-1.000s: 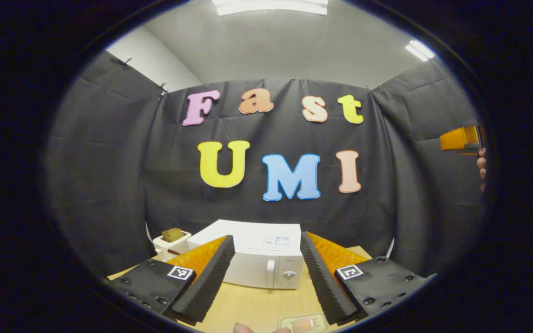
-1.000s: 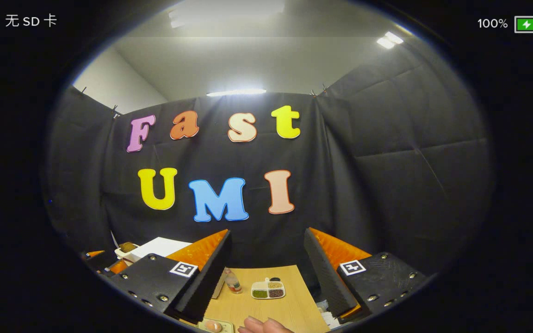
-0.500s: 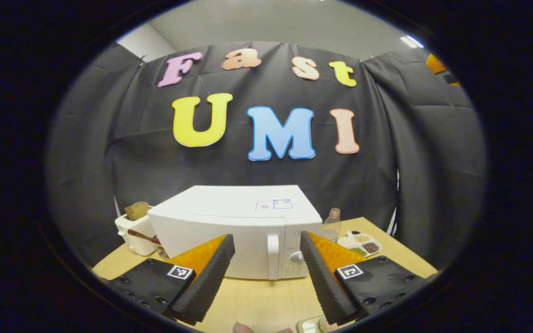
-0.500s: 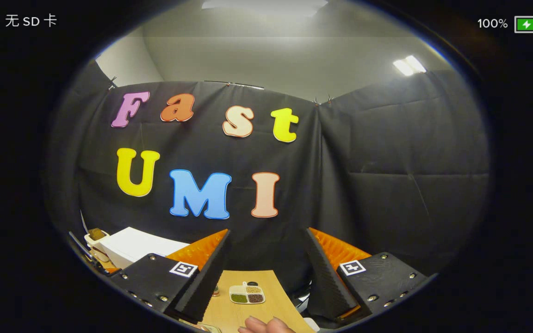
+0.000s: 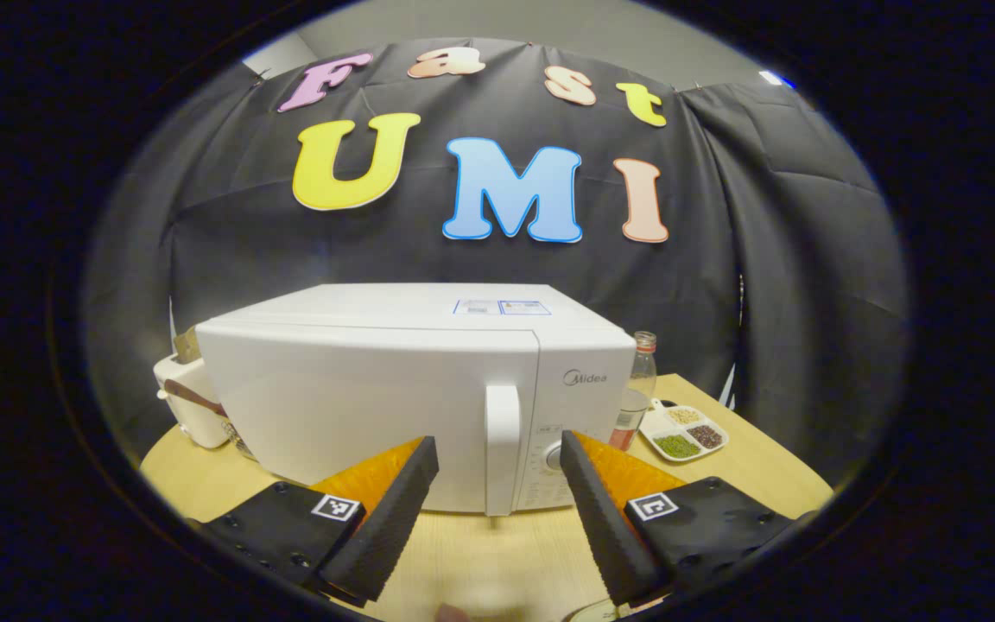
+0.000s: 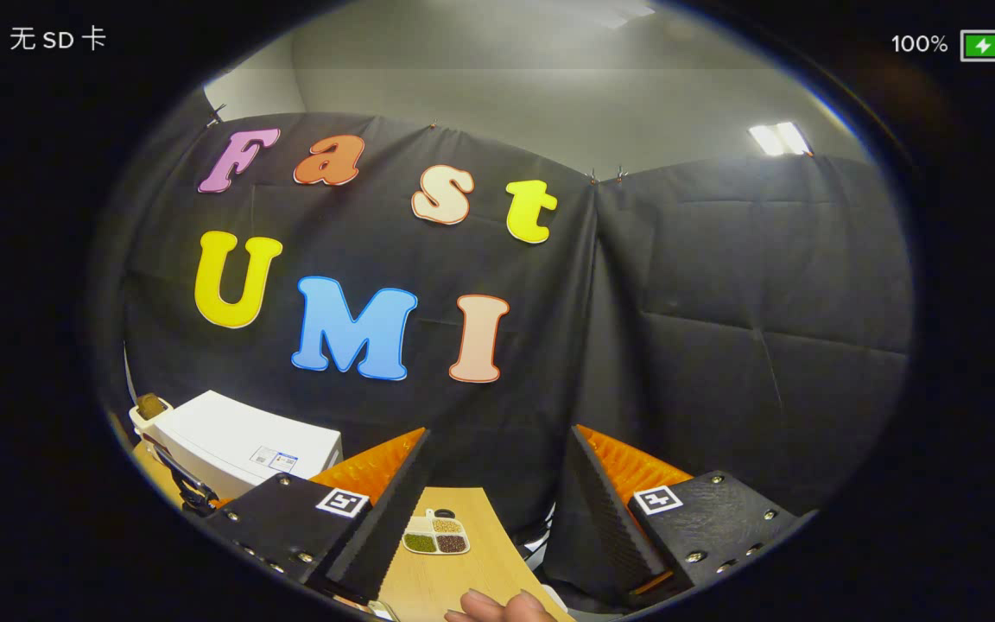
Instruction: Open the microwave oven with the left hand, put the food in, and close the microwave oven.
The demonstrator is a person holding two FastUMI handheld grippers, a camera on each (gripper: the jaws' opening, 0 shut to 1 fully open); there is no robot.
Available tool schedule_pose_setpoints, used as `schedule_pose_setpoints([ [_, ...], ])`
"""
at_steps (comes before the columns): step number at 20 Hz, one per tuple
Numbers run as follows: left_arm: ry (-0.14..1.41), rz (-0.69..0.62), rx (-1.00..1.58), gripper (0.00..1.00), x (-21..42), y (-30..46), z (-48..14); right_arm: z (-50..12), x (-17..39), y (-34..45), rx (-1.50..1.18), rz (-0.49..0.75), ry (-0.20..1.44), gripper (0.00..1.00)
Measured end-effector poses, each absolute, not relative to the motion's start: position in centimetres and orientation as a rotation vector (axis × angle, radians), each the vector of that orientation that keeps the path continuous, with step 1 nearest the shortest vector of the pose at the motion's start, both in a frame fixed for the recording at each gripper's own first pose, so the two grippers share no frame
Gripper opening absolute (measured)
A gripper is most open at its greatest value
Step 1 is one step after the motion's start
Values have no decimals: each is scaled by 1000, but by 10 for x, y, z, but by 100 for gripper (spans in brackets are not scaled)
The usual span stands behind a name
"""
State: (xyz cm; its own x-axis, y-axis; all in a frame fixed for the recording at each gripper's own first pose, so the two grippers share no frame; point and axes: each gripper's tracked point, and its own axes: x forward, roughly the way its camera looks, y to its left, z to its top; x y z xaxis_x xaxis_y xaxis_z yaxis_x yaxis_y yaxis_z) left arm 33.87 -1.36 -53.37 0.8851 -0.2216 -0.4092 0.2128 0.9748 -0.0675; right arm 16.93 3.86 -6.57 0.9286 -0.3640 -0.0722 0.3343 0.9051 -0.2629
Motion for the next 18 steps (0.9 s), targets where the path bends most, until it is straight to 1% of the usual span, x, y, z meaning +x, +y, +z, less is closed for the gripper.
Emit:
schedule_pose_setpoints([
  [3,442,-237,-14,90,354,-19,-551,-63,168,37,-275,-379,122,95],
  [4,436,-243,-15,91,359,-22,-554,-62,167,36,-280,-386,121,95],
  [5,434,-242,-11,88,363,-22,-556,-62,165,35,-280,-390,122,95],
  [8,454,-222,-21,85,369,-22,-568,-62,162,32,-280,-403,122,95],
  [10,481,-210,-41,73,369,-19,-578,-60,158,29,-280,-413,118,95],
  [12,499,-232,-85,55,366,-32,-582,-58,154,26,-279,-421,111,95],
  [14,515,-208,-19,39,363,-29,-586,-57,149,26,-271,-422,109,95],
  [15,504,-204,-5,34,365,-29,-583,-55,147,26,-268,-424,103,95],
  [16,496,-210,-8,34,364,-30,-583,-55,143,24,-265,-428,100,95],
  [18,495,-231,-4,27,363,-31,-585,-55,137,24,-248,-425,100,95],
])
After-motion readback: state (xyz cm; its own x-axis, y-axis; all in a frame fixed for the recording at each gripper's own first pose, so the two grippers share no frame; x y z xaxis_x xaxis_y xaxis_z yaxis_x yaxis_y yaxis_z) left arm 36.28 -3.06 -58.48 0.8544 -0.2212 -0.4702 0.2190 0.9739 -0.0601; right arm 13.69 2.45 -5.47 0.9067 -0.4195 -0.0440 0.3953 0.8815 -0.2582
